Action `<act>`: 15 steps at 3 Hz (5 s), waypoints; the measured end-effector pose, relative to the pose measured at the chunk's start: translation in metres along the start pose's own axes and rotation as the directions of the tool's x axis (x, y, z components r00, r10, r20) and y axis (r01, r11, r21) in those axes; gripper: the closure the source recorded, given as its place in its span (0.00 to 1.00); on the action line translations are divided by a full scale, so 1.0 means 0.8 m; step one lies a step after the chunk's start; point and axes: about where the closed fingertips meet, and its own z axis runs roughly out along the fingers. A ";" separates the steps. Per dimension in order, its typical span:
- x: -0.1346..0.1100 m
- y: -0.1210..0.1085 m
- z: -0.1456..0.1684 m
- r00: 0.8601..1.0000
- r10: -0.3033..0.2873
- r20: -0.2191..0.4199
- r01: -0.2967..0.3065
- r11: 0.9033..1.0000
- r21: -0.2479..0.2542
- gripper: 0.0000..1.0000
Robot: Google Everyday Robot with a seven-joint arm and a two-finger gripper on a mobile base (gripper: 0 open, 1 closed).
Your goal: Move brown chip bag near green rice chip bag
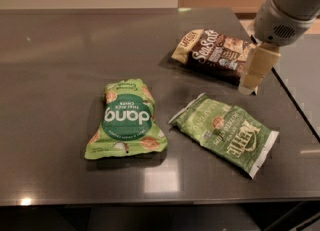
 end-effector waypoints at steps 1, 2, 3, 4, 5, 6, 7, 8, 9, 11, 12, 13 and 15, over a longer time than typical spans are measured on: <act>-0.008 -0.048 0.037 1.000 0.023 0.013 -0.024 1.000 0.016 0.00; -0.009 -0.100 0.075 0.998 0.062 0.012 -0.062 0.998 0.011 0.00; -0.002 -0.142 0.107 0.993 0.117 0.006 -0.117 0.993 0.001 0.00; 0.005 -0.167 0.137 0.987 0.163 -0.010 -0.163 0.987 -0.014 0.00; 0.006 -0.176 0.154 0.982 0.188 -0.021 -0.189 0.982 -0.027 0.18; -0.004 -0.176 0.156 0.983 0.184 -0.013 -0.185 0.982 -0.047 0.42; -0.020 -0.173 0.147 0.986 0.167 0.011 -0.166 0.984 -0.059 0.64; -0.049 -0.165 0.118 0.992 0.112 0.065 -0.108 0.992 -0.063 0.88; -0.091 -0.152 0.077 0.987 0.023 0.159 -0.014 0.998 -0.055 1.00; -0.184 -0.091 0.013 0.908 -0.223 0.354 0.262 0.963 -0.068 1.00; -0.219 -0.052 0.015 0.849 -0.334 0.409 0.404 0.909 -0.097 1.00; -0.239 -0.016 0.033 0.793 -0.421 0.439 0.520 0.844 -0.130 1.00; -0.245 0.023 0.072 0.715 -0.534 0.451 0.656 0.736 -0.169 0.59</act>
Offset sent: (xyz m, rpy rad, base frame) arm 0.1563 -0.0238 -0.0470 0.0477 -0.0042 -0.1102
